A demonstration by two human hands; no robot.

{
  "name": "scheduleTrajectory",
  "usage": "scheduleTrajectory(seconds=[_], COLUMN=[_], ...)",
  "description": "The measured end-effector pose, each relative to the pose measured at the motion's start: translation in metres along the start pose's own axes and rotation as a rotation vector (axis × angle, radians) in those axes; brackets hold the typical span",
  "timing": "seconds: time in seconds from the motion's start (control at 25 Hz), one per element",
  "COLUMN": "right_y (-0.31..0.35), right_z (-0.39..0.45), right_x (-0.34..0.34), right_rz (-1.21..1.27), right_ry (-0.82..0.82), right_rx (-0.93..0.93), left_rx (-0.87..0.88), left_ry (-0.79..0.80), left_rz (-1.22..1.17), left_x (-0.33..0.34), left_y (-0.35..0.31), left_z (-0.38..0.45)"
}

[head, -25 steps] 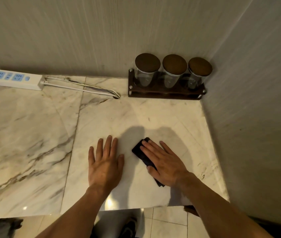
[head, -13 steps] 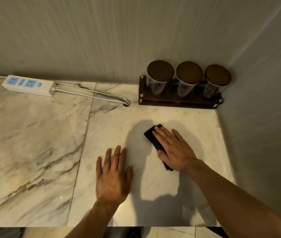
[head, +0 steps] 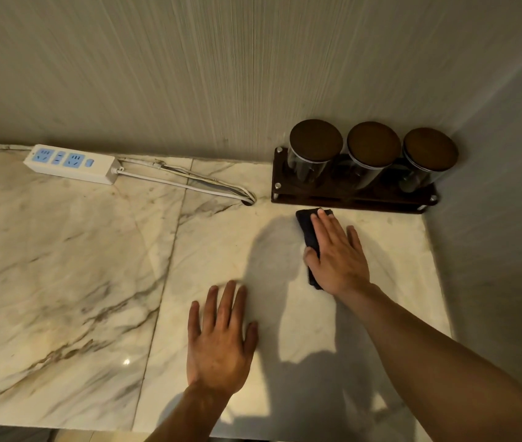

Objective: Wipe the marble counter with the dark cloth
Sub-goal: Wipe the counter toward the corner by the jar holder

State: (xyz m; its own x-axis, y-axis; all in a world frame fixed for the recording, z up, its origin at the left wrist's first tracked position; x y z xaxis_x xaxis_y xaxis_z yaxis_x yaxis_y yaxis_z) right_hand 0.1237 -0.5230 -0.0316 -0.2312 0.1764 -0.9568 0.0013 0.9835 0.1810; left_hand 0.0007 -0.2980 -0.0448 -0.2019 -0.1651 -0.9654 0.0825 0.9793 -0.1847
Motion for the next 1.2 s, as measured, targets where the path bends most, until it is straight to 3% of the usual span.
scheduleTrajectory(seconds=[0.44,1.2], right_y=[0.023,0.046], right_z=[-0.015,-0.131], right_x=[0.014,0.049], right_rz=[0.211,0.250], right_ry=[-0.148,-0.238], right_rx=[0.461,0.627], left_rx=[0.016,0.066], left_ry=[0.001,-0.062], left_rz=[0.000,-0.039], left_x=[0.000,0.004], left_y=[0.002,0.005], left_z=[0.001,0.000])
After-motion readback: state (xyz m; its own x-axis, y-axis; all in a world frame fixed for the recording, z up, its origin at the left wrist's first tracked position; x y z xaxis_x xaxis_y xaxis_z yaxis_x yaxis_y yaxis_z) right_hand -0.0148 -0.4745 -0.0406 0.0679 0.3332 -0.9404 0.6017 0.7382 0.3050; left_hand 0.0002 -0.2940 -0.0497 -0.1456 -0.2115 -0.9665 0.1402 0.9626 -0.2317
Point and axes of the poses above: each hand's wrist, its own z-axis towards the middle knuckle, its own x-axis out of the palm, y = z × x, the point moved 2 cm from there along z, towards the middle knuckle, and after that the axes turned 2 degrees about y, right-handed, at the moved point
